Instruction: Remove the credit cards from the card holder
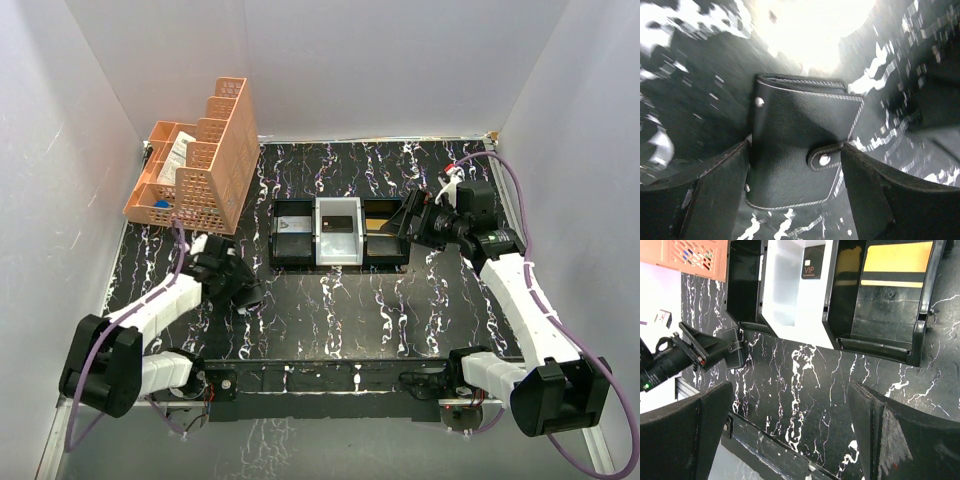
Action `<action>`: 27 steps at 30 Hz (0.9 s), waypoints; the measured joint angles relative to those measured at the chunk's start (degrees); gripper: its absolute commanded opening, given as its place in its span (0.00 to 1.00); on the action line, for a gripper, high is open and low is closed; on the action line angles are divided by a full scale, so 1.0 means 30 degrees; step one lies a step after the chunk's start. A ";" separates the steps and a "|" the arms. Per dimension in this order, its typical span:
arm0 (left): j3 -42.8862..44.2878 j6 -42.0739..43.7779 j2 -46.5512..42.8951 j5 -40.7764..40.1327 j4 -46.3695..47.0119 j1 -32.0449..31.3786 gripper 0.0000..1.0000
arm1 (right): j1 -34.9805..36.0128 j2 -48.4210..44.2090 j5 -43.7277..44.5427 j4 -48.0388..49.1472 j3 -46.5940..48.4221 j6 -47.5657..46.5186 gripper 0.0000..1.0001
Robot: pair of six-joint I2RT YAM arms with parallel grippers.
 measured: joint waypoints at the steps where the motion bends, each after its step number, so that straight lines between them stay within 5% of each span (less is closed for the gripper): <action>1: -0.0102 -0.0379 -0.0131 -0.0029 0.0015 -0.0838 0.73 | 0.0000 -0.0066 -0.0022 0.0000 -0.0102 0.0022 0.98; 14: 0.0991 -0.5122 0.1530 -0.0765 0.0736 -1.0273 0.81 | 0.0000 -0.1523 -0.1355 -0.0277 -0.2776 0.0270 0.98; 20: 0.1690 -0.6309 0.1515 -0.2033 -0.1566 -1.1861 0.89 | 0.0000 -0.2142 -0.1887 -0.0707 -0.3534 0.0306 0.98; 27: 0.2572 -0.5705 -0.0882 -0.5224 -0.5493 -1.1293 0.89 | 0.0000 -0.2936 -0.2040 -0.0780 -0.3599 0.0211 0.98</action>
